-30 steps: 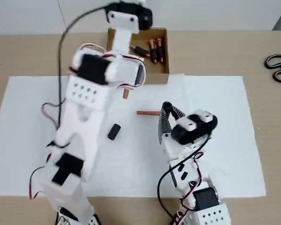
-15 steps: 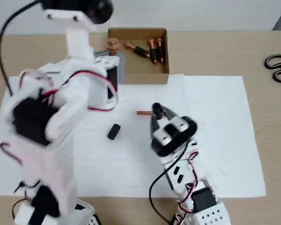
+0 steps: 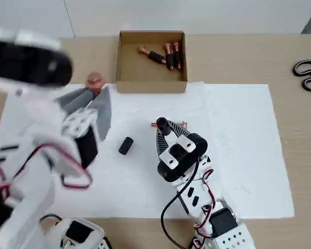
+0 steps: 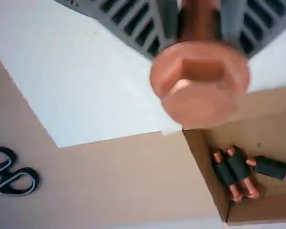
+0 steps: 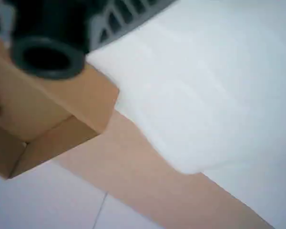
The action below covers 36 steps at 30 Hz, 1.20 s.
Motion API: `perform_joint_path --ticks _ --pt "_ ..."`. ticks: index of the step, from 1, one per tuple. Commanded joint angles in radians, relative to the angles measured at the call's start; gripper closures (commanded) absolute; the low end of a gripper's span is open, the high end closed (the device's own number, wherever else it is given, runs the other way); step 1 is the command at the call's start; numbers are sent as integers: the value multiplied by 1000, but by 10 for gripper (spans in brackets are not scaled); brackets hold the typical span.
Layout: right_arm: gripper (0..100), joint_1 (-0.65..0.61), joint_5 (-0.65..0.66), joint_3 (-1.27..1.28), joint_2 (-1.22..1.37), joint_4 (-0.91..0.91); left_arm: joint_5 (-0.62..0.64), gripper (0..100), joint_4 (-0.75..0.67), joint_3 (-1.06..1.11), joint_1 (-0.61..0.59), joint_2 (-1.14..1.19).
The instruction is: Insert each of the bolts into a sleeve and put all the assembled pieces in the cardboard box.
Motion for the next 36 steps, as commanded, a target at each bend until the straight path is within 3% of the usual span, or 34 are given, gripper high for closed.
perform_joint_path --ticks 1,4,6,10,13,25,31,36 --pt "995 -8 8 5 -24 -27 -91 994 -172 242 -6 -157" --pt "995 -8 8 5 -24 -27 -167 994 -427 527 -20 -315" --pt "995 -8 8 5 -24 -27 -137 994 -629 739 -32 -408" --pt "995 -8 8 5 -24 -27 78 994 -1037 1076 -44 -545" --pt "995 -8 6 5 -24 -27 216 994 -1200 1178 -37 -552" --pt "995 -5 5 5 -24 -130 218 994 -1168 1070 114 -347" --pt "995 -2 -55 5 -24 -131 48 994 -1169 1075 206 -342" --pt "995 -2 -117 5 -24 -133 -57 994 -1175 1118 215 -341"
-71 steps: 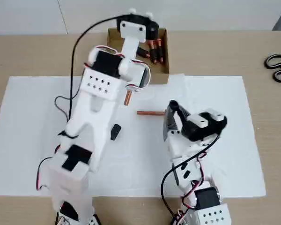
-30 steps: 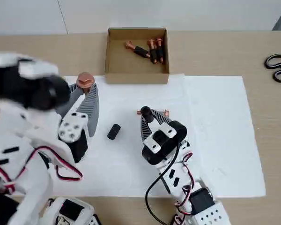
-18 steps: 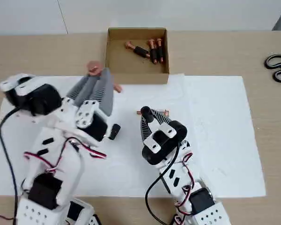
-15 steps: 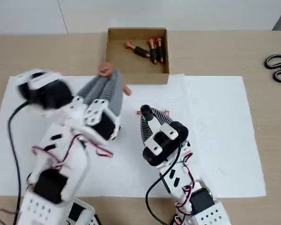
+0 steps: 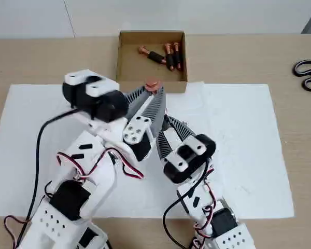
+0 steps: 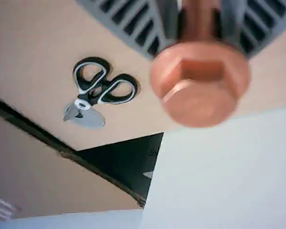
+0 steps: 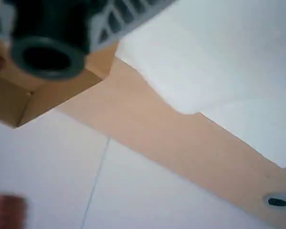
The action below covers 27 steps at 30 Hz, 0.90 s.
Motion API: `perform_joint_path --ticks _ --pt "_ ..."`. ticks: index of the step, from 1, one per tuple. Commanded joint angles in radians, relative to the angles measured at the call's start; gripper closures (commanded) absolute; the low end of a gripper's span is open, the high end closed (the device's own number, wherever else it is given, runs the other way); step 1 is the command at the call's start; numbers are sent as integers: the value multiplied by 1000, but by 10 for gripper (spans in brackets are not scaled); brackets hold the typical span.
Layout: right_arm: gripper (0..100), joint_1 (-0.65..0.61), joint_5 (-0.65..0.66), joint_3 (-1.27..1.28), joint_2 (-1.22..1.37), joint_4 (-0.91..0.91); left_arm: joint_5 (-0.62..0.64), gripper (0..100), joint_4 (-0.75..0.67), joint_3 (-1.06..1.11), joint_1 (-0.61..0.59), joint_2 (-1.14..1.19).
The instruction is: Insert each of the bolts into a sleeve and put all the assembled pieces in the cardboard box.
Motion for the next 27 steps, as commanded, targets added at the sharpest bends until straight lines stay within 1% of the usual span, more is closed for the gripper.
perform_joint_path --ticks 1,3,7,9,15,20,27 --pt "995 5 -26 5 -24 -27 -80 994 -34 2 8 2" --pt "995 5 -28 5 -24 -27 -104 994 -60 41 8 2" --pt "994 5 -28 5 -25 -27 -107 994 -176 107 -21 2" --pt "994 5 -28 5 -25 -27 -104 994 -190 124 -23 3" --pt "994 5 -29 5 -25 -33 -103 994 -189 166 -20 3" --pt "994 5 -28 5 -25 -85 -103 994 -186 179 -18 3" --pt "994 36 -28 5 -24 -82 -101 994 -78 177 -17 -5"
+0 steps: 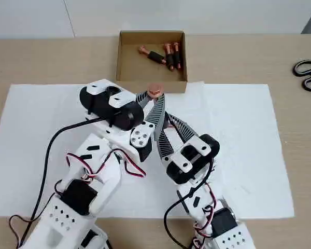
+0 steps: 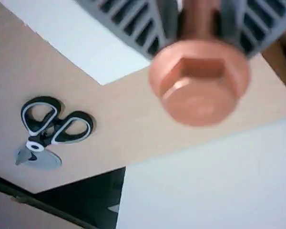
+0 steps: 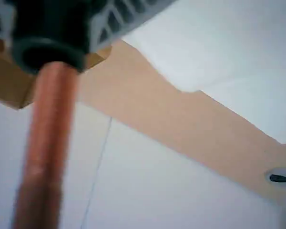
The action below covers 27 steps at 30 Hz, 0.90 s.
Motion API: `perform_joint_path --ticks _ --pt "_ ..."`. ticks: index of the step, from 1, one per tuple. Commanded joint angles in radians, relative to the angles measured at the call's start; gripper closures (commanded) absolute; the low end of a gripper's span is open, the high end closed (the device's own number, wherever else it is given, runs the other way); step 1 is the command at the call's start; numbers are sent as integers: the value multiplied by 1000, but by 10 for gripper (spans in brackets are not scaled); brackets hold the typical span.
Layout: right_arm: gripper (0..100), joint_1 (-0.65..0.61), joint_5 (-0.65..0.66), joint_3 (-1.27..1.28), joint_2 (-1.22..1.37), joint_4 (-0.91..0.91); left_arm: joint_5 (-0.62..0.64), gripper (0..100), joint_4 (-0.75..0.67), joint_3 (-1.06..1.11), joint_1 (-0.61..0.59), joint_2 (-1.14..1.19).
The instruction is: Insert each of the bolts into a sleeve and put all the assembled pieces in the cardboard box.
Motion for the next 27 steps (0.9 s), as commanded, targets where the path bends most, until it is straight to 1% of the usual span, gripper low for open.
perform_joint_path --ticks 1,4,7,20,22,25,27 --pt "994 30 -11 5 -25 -30 0 994 43 -7 5 -3" --pt "994 36 -11 5 -25 -30 0 994 74 -8 44 -3" --pt "994 36 -11 5 -25 -30 0 994 72 -8 80 0" --pt "994 31 -9 5 -25 -35 -6 994 78 -10 80 3" --pt "994 31 -9 5 -25 -35 -17 994 129 -16 80 5" --pt "994 30 -9 5 -25 -35 -64 994 267 -61 84 31" --pt "994 30 -9 5 -25 -35 -63 982 356 -125 81 69"
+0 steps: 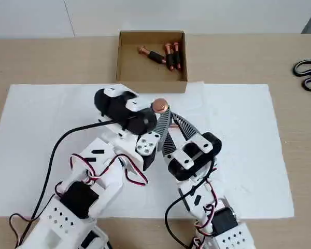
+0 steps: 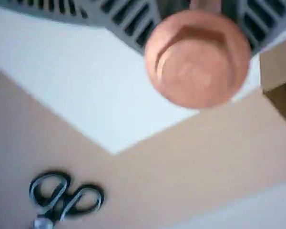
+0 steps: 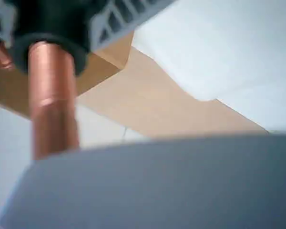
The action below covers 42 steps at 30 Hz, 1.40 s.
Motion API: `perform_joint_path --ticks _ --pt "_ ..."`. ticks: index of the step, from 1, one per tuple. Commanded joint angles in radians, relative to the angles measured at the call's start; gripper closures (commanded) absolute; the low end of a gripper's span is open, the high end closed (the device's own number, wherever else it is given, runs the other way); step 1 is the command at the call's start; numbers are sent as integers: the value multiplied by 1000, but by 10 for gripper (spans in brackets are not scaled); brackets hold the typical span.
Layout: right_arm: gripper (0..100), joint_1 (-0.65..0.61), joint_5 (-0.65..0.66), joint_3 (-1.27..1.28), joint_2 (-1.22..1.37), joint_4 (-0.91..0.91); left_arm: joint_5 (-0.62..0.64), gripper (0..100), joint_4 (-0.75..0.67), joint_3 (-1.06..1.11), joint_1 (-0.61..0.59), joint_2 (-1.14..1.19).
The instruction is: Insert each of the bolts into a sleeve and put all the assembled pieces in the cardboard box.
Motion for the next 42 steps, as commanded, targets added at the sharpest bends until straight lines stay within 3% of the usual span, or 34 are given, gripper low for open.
perform_joint_path --ticks 1,9,19,28,35,42 --pt "994 5 -9 5 -28 -36 -8 975 161 -93 17 72" --pt "994 -15 -6 3 -28 -35 -8 930 213 -295 -23 204" --pt "994 -54 -5 3 -28 -33 -6 921 215 -318 -32 219" --pt "994 -54 -5 3 -28 -33 8 627 322 -326 -35 173" --pt "994 -54 -5 3 -28 -31 18 625 322 -515 -157 173" --pt "994 -54 -5 3 -28 -31 18 625 324 -527 -222 173"
